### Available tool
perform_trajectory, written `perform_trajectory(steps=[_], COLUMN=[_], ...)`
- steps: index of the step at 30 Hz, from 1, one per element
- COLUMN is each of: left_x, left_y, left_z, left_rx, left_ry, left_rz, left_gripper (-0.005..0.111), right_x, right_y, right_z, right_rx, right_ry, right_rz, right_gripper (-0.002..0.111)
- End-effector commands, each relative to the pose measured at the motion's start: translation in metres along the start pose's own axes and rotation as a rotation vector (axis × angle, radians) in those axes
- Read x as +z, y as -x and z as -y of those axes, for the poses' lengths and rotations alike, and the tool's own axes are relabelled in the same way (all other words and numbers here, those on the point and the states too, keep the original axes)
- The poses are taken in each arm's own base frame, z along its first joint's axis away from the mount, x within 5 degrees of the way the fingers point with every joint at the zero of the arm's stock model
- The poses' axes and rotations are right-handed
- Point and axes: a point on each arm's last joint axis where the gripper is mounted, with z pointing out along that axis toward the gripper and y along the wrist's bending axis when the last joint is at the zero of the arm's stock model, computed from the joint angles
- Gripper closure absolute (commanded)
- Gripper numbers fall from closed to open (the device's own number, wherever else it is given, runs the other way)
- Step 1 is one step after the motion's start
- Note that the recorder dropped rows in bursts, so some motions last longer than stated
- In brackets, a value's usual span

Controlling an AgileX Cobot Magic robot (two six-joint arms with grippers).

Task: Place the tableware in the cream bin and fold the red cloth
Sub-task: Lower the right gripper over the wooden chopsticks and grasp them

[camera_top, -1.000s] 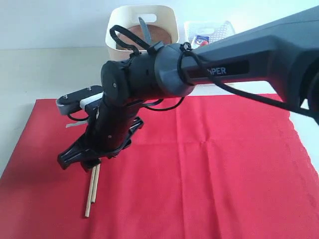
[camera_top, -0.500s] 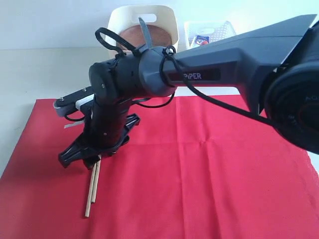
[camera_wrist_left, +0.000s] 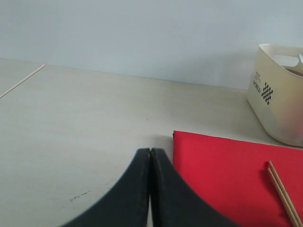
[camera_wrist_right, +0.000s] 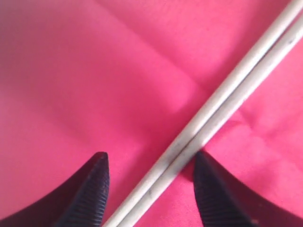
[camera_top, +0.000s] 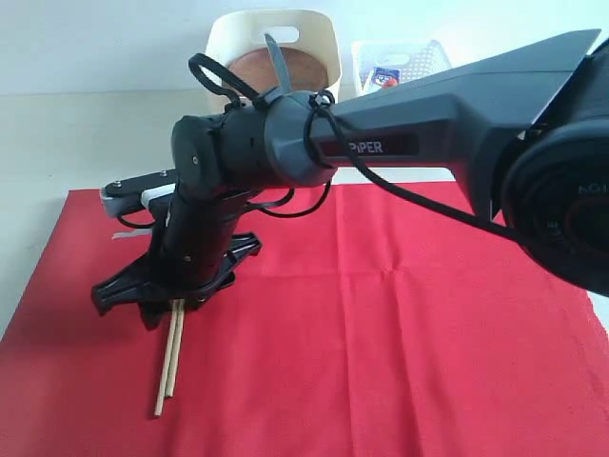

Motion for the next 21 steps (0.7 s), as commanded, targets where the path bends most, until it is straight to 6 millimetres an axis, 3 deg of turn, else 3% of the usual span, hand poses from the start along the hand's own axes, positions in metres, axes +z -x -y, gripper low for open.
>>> perform_trajectory(steps=[1,6,12,21], left_x=[0.0,0.0,0.0,0.0], left_y=[-0.001,-0.001,-0.001,-0.001], left_z=[0.0,0.0,0.0,0.0], left_rx=[-0.004,-0.004,-0.004,-0.004], left_ry=[-0.007,-0.007,-0.007,-0.007], left_rz=[0.006,0.006,0.006,0.006], left_gripper=[0.104,0.104,0.104,0.104], right_x=[-0.002,-0.003,-0.003,-0.031], right_y=[0.001,0.0,0.0,0.027], right_z=[0.004,0.016,0.013,-0.003], right_rx=[0.024,0.057,0.091,0.045], right_ry=[-0.059,-0.191,-0.157,-0.128], right_rz=[0.004,-0.003,-0.01,0.067], right_gripper=[0.055,0.056,0.056,0.056])
